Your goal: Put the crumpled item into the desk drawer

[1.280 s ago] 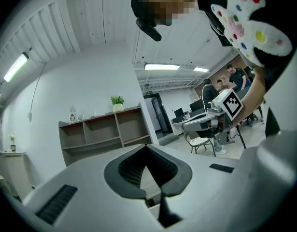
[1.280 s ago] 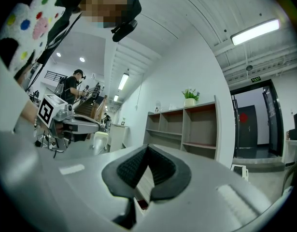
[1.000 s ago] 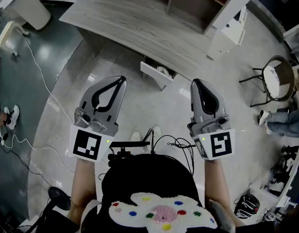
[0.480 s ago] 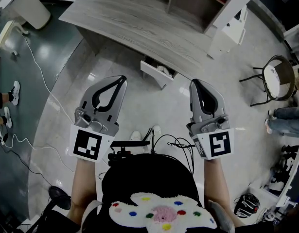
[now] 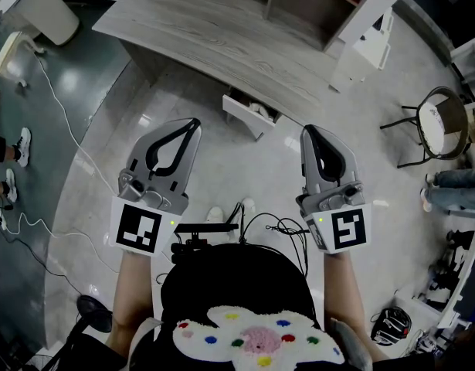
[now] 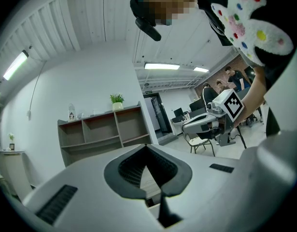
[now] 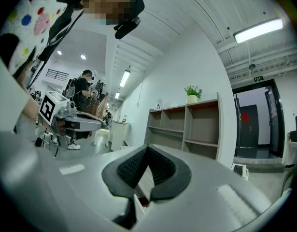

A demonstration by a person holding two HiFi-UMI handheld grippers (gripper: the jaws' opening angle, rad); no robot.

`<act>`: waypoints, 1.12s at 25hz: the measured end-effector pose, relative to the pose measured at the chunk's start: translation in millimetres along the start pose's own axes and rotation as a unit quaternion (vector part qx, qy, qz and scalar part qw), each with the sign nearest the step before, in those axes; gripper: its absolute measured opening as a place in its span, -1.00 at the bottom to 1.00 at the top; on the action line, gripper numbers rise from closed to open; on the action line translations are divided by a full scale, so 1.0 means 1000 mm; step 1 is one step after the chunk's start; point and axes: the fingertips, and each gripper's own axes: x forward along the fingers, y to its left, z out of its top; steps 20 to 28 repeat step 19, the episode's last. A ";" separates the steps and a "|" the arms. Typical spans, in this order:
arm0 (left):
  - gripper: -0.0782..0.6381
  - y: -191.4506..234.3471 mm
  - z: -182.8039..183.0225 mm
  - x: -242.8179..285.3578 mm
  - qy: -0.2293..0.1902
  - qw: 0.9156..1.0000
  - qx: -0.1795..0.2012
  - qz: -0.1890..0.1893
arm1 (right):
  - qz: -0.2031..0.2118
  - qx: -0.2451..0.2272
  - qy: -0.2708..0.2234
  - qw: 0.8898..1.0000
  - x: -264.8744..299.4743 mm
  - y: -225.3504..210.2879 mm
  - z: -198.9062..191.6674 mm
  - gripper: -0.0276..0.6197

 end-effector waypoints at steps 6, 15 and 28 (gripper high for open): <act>-0.76 0.000 -0.003 0.003 0.001 1.000 -0.001 0.000 | -0.002 -0.001 0.008 1.000 0.001 -0.001 -0.007 -0.89; -0.76 0.000 -0.004 0.004 0.005 1.000 0.001 0.000 | 0.002 -0.004 0.012 1.000 0.002 0.001 -0.009 -0.89; -0.76 0.000 -0.005 0.004 0.006 1.000 0.001 0.000 | 0.002 -0.002 0.013 1.000 0.002 0.001 -0.010 -0.89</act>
